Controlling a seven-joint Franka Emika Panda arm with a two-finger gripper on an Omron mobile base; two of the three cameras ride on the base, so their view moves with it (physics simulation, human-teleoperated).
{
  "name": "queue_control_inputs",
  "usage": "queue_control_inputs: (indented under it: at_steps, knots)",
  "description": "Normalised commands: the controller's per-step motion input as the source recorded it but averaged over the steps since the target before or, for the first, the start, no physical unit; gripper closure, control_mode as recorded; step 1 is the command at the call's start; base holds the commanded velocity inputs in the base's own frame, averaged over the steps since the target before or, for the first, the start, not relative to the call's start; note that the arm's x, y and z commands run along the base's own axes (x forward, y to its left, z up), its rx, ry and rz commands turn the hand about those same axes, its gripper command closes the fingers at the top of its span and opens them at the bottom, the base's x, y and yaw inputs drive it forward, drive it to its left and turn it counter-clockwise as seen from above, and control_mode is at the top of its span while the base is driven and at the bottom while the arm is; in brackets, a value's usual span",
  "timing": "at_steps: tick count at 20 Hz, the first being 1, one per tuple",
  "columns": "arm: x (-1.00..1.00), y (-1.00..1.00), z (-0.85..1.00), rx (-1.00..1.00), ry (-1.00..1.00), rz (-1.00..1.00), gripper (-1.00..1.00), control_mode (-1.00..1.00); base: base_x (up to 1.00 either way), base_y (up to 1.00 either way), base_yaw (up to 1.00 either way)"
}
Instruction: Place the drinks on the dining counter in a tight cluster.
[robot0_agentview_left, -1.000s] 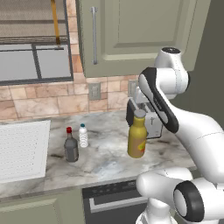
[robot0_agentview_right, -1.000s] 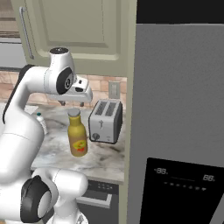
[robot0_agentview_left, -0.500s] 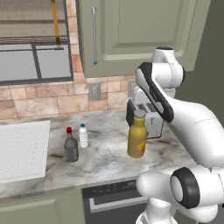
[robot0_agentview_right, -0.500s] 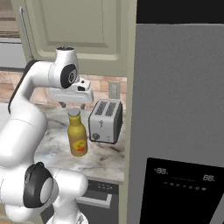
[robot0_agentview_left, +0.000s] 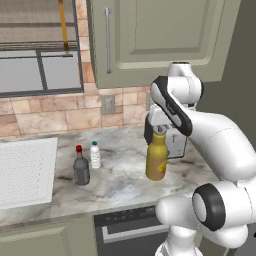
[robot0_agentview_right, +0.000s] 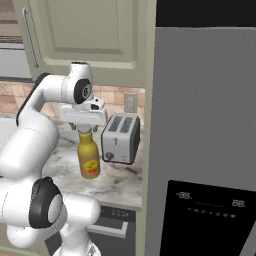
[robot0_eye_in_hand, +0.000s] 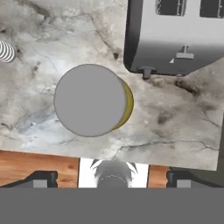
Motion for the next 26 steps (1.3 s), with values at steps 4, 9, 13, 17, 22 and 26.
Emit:
queue_control_inputs:
  at_steps: [4,9,13,17,22,26]
  knots:
    - [0.0,0.08,-0.22,0.0,-0.03,0.0,-1.0,-1.0,0.0,0.0,0.0]
    - [0.05,0.07,0.0,0.0,-0.03,-0.01,-1.0,-1.0,0.0,0.0,0.0]
    - [0.12,0.05,0.03,-0.01,0.0,0.0,-1.0,-1.0,0.0,0.0,0.0]
    - [0.19,0.01,0.06,-0.01,0.0,-0.01,-1.0,-1.0,0.0,0.0,0.0]
    - [0.22,0.02,0.02,0.0,0.0,-0.01,-1.0,-1.0,0.0,0.0,0.0]
    - [0.18,0.03,0.0,0.0,0.0,0.0,-1.0,-1.0,0.0,0.0,0.0]
